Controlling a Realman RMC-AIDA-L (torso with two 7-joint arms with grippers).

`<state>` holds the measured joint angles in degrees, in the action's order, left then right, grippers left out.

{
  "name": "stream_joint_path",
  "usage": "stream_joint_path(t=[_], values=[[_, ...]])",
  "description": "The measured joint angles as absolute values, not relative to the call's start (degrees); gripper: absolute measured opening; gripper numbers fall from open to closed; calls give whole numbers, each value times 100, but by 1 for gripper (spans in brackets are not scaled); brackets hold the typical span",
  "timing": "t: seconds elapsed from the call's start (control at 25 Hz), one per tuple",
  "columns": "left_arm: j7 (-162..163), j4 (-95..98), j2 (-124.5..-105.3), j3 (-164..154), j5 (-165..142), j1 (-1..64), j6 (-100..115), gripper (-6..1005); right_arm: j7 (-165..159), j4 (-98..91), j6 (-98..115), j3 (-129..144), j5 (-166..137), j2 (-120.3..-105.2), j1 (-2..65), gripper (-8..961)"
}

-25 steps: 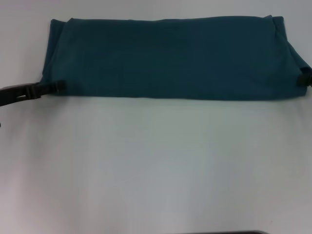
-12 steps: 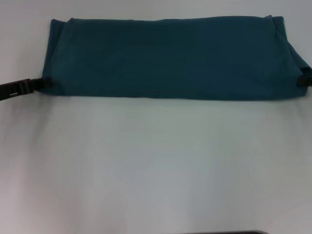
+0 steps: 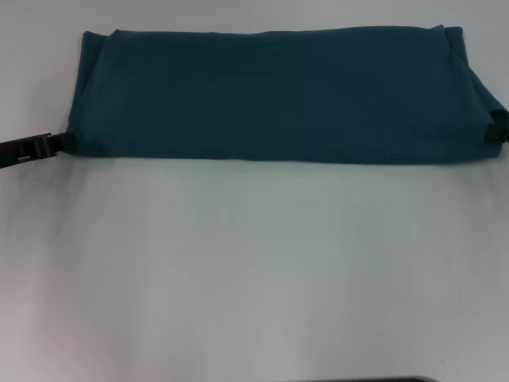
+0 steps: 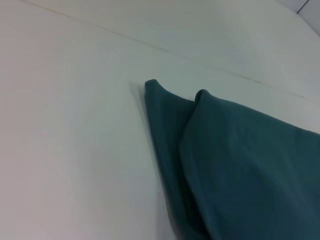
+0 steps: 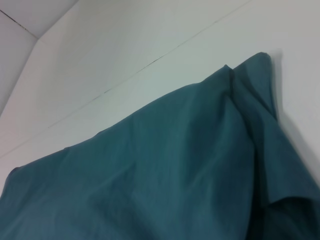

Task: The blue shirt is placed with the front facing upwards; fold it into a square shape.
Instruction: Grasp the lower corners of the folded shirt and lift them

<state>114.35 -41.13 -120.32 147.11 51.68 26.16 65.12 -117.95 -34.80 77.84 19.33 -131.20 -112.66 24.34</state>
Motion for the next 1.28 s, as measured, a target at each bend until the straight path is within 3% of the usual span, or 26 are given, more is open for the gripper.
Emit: stream_joint_path(t=[0.28,1.28], values=[[11478,-4155,-12027,14660,5167,2609,6601,13,-11794,-3480,7797,1933,-13113,-11265,2433,33],[11817,-4637,-11686,14669,5167,2210,7855,13,-11656,-3550,8574,1939,-13134,-11204,1926,38]])
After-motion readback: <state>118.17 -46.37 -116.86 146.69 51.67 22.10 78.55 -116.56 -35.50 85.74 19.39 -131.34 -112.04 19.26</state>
